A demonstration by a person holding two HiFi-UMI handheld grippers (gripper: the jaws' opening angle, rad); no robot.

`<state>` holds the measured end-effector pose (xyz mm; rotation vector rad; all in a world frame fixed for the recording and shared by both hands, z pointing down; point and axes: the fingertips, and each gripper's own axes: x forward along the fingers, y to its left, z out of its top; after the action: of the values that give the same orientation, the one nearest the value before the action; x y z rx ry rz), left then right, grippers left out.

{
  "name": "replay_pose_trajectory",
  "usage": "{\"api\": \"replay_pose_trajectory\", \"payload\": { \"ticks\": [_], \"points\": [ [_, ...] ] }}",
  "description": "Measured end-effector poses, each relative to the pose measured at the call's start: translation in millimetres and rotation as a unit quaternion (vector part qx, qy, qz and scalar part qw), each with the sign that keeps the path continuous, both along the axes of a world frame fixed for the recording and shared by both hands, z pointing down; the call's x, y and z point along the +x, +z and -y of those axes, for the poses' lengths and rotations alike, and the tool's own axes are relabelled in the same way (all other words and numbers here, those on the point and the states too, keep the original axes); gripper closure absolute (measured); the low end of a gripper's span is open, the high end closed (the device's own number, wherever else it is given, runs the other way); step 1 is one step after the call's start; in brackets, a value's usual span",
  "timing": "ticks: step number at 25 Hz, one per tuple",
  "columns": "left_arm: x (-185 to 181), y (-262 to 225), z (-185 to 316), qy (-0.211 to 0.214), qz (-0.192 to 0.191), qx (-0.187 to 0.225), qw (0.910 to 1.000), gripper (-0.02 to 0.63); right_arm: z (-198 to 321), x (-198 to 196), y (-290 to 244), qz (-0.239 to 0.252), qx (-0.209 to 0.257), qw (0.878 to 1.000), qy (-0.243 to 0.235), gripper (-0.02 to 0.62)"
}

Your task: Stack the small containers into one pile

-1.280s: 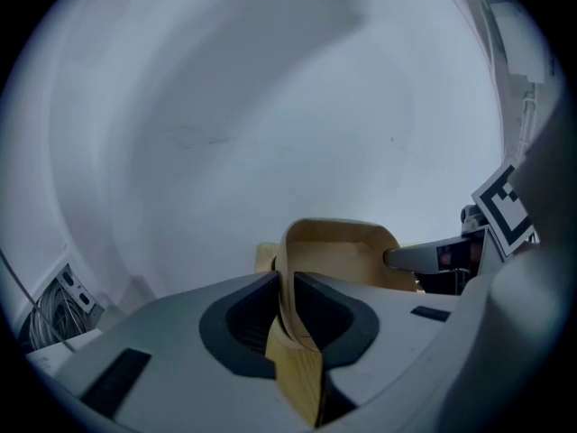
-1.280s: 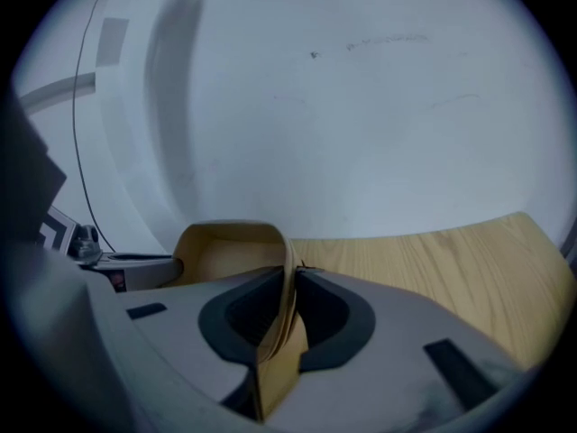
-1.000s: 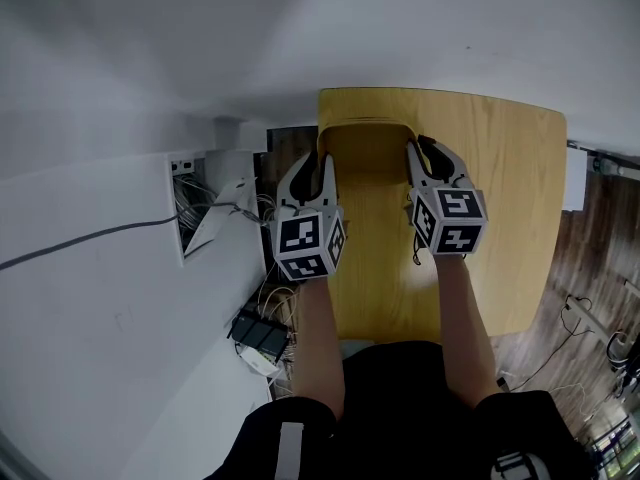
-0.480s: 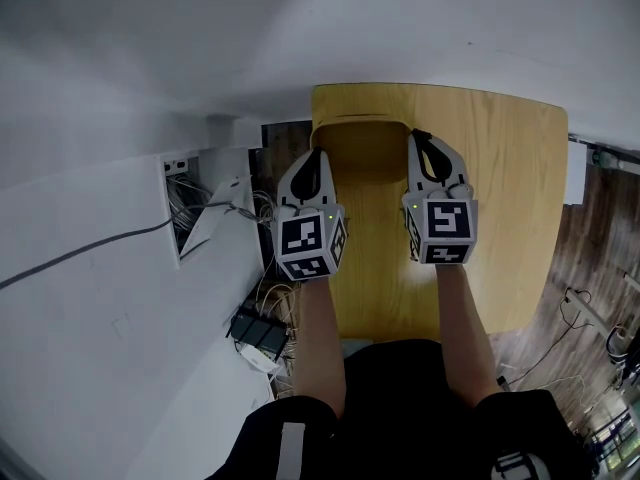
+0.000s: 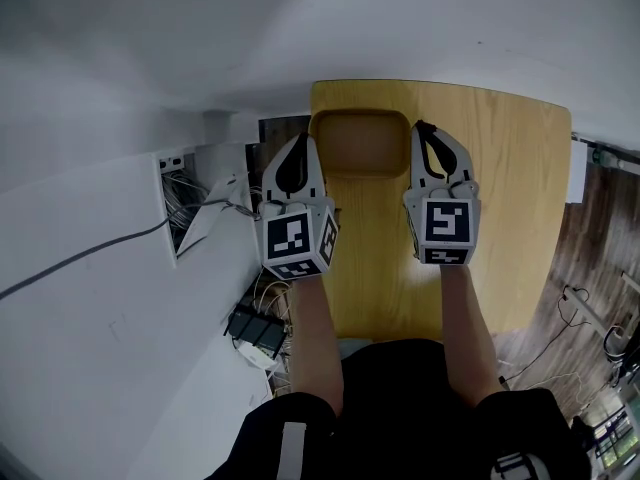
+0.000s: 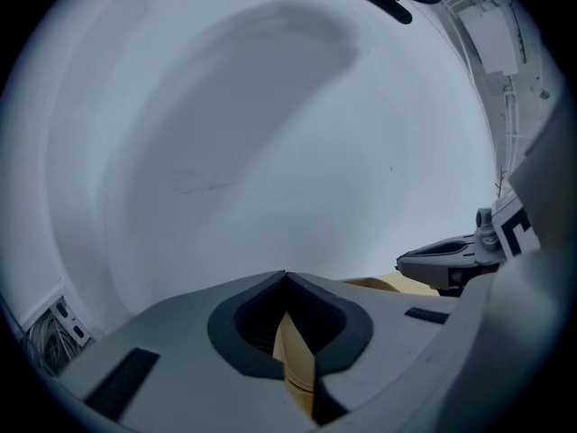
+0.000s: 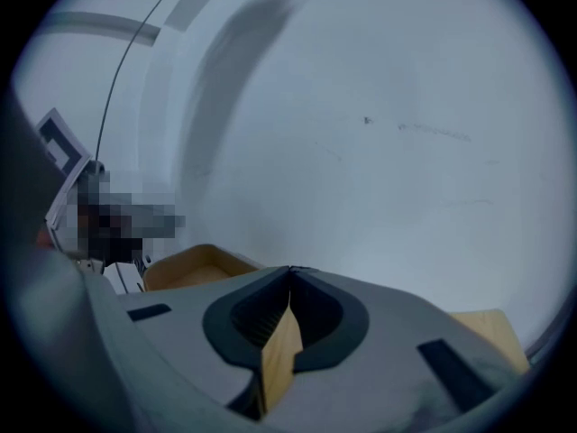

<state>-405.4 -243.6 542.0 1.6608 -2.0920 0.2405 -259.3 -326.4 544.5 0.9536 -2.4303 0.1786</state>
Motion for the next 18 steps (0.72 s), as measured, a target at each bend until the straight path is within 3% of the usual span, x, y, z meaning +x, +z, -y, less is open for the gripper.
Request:
{"api": "replay_pose_trajectory", "payload": {
  "ticks": [10,18],
  "points": [
    [1.7,36.8,0.4,0.004,-0.019,-0.042,0.9989,0.603,-5.2,-9.2,24.0,-0.014,-0.031,0.999,-0.01,0.588],
    [27.3,-10.4,-14.7,0.001,-0.022,0.006,0.9997,0.603,-21.9,3.8,-18.1,0.05,-0.04,0.998,-0.015,0.588]
  ]
}}
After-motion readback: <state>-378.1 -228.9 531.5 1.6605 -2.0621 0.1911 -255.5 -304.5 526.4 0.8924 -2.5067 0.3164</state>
